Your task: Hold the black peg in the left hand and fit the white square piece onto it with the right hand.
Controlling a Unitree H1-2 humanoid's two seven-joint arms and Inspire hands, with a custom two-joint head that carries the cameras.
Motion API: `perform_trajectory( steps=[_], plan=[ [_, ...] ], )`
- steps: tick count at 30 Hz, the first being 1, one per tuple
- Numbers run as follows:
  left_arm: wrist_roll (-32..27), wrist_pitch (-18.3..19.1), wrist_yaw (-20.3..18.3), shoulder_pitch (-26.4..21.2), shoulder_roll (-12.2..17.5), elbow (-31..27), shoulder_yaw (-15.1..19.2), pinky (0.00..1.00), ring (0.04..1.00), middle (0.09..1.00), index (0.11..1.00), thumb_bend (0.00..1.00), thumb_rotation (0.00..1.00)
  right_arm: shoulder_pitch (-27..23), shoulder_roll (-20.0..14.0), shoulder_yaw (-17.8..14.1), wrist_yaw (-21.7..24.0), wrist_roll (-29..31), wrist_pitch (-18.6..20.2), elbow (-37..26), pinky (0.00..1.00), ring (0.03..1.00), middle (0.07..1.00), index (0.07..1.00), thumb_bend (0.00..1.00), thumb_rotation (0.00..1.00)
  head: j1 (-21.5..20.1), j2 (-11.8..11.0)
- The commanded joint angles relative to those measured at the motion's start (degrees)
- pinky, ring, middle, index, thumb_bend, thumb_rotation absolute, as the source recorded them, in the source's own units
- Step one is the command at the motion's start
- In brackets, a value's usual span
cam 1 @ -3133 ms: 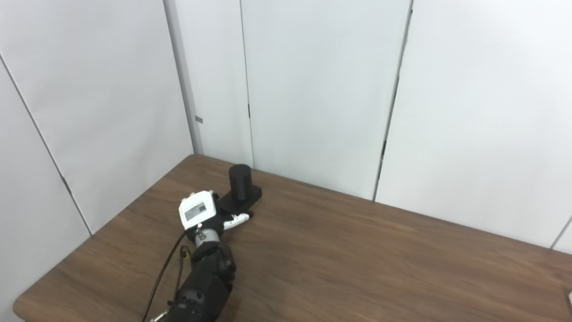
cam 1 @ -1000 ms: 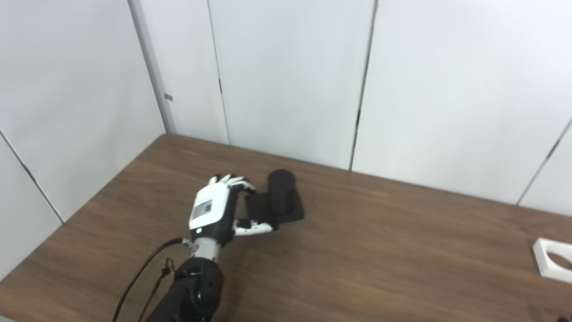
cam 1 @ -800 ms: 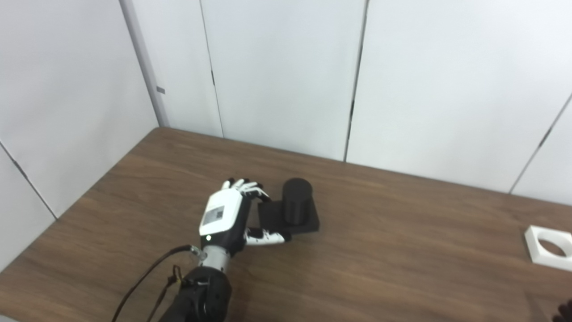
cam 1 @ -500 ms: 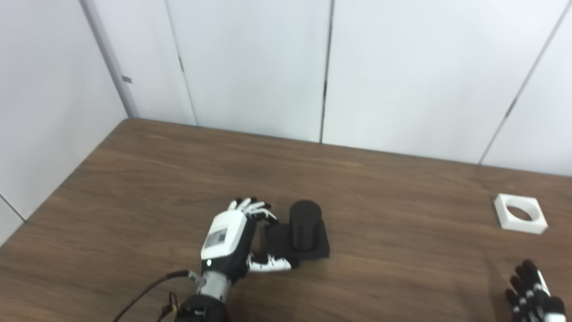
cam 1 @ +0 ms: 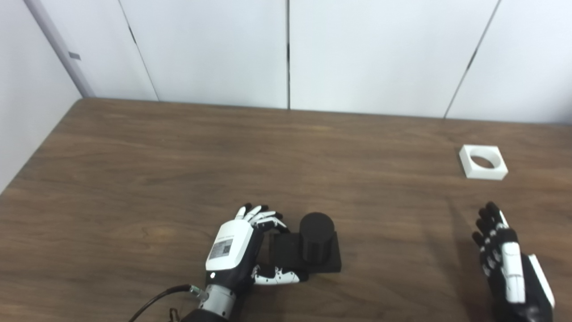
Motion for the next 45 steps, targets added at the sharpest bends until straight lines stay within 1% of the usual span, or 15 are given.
perform_trajectory(
  steps=[1, 4, 7, 10, 12, 15, 19, 22, 26, 31, 35, 40, 45],
  plan=[
    [0.8, -1.8, 0.4, -0.2, -0.4, -1.0, -0.2, 1.0, 0.907, 0.806, 0.486, 0.52, 0.05, -1.6, 0.7, -0.1, -0.4, -0.2, -0.8, -2.5, 1.0, 1.0, 0.985, 1.0, 0.49, 1.0, -0.4, 0.5],
    [0.4, -2.2, -0.1, 0.3, -0.5, -0.5, -0.4, 1.0, 0.907, 0.808, 0.486, 0.52, 0.05, -2.0, 0.9, -0.1, -0.7, 0.0, 0.1, -2.8, 1.0, 1.0, 0.983, 1.0, 0.5, 1.0, -1.2, 1.2],
    [0.2, -2.6, -0.4, 0.6, -0.4, -0.1, -0.5, 1.0, 0.9, 0.806, 0.486, 0.52, 0.05, -2.3, 1.1, 0.1, -1.0, -0.5, 0.1, -2.7, 1.0, 1.0, 0.981, 1.0, 0.51, 1.0, -1.9, 1.6],
    [-0.3, -3.1, -0.5, 0.7, -0.5, 0.5, 0.0, 1.0, 0.896, 0.806, 0.486, 0.52, 0.05, -2.4, 1.0, 0.3, -1.3, -1.0, -0.2, -2.3, 1.0, 1.0, 0.977, 1.0, 0.53, 1.0, -1.9, 1.6],
    [-0.6, -3.1, -0.7, 0.8, -0.7, 0.6, 0.5, 1.0, 0.899, 0.808, 0.486, 0.52, 0.05, -2.3, 0.8, 0.4, -1.3, -1.3, -0.1, -2.5, 1.0, 1.0, 0.976, 1.0, 0.54, 1.0, -2.1, 2.0],
    [-0.6, -2.9, -1.0, 0.8, -1.0, 0.6, 0.8, 1.0, 0.902, 0.811, 0.486, 0.52, 0.05, -2.3, 0.7, 0.4, -1.2, -1.1, -0.4, -2.5, 1.0, 1.0, 0.976, 1.0, 0.53, 1.0, -2.2, 2.1],
    [-0.4, -3.1, -1.4, 0.8, -1.0, 0.9, 1.3, 1.0, 0.899, 0.808, 0.486, 0.52, 0.05, -2.4, 0.9, 0.5, -1.5, -1.4, 0.9, -2.9, 1.0, 1.0, 0.973, 1.0, 0.55, 1.0, -4.0, 2.6],
    [-0.2, -3.2, -2.0, 0.7, -0.6, 1.0, 1.6, 1.0, 0.895, 0.806, 0.486, 0.52, 0.05, -2.7, 1.3, 0.5, -1.6, -1.2, 0.2, -2.6, 1.0, 1.0, 0.973, 1.0, 0.54, 1.0, -5.1, 2.8],
    [-0.1, -3.6, -2.4, 0.7, -0.4, 1.0, 2.2, 1.0, 0.892, 0.805, 0.486, 0.52, 0.05, -2.8, 1.6, 0.8, -1.8, -1.4, -0.4, -2.2, 1.0, 1.0, 0.97, 1.0, 0.53, 1.0, -5.7, 2.7],
    [0.3, -4.2, -2.7, 0.8, -0.3, 1.4, 3.0, 1.0, 0.891, 0.803, 0.486, 0.52, 0.05, -2.8, 1.5, 1.3, -2.0, -1.8, 0.5, -2.4, 1.0, 1.0, 0.973, 1.0, 0.56, 1.0, -6.1, 2.6],
    [0.4, -4.2, -3.0, 0.7, -0.3, 1.7, 3.4, 1.0, 0.892, 0.803, 0.486, 0.52, 0.05, -2.9, 1.6, 1.6, -2.2, -1.8, 0.2, -2.1, 1.0, 1.0, 0.978, 1.0, 0.57, 1.0, -6.9, 2.2],
    [0.6, -4.6, -2.7, 0.6, -0.1, 2.0, 3.8, 1.0, 0.892, 0.802, 0.486, 0.52, 0.05, -3.2, 2.6, 1.6, -3.3, -1.8, -0.5, -1.5, 1.0, 1.0, 0.965, 0.998, 0.56, 1.0, -8.0, 1.7],
    [0.6, -5.4, -2.2, 0.4, -0.1, 2.9, 4.2, 1.0, 0.894, 0.805, 0.486, 0.52, 0.05, -3.3, 2.4, 2.3, -4.2, -3.0, -1.2, -0.7, 1.0, 0.996, 0.952, 0.988, 0.54, 1.0, -8.3, 0.8]
  ],
)
